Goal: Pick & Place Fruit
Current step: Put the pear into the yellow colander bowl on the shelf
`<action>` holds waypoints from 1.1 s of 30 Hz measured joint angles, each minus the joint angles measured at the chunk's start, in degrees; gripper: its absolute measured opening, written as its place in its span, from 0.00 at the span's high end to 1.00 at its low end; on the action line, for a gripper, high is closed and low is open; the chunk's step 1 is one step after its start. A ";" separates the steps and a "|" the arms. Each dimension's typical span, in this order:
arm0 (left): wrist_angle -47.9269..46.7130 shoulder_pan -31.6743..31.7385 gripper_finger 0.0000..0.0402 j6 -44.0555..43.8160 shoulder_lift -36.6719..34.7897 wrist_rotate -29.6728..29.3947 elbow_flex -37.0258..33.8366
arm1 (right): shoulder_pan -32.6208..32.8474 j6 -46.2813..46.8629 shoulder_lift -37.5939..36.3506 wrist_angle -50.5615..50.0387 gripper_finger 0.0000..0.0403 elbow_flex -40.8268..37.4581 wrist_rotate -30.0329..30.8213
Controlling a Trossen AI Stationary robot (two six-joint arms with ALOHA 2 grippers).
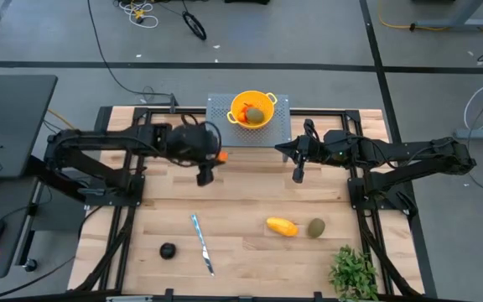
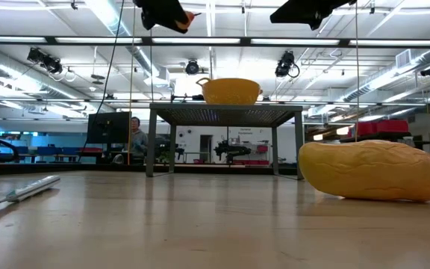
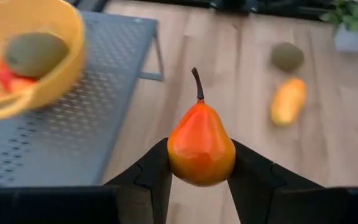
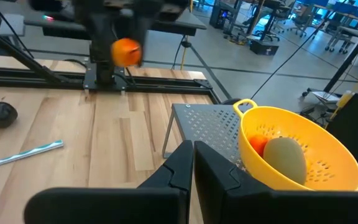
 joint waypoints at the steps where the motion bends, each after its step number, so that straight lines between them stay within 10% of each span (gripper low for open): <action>1: -0.07 0.97 0.66 0.36 0.01 0.00 0.46 | 0.01 0.00 0.00 0.01 0.94 0.00 0.00; 33: 14.36 18.19 0.66 9.44 0.02 2.18 6.45 | 0.02 -0.02 0.00 0.00 0.94 0.00 0.02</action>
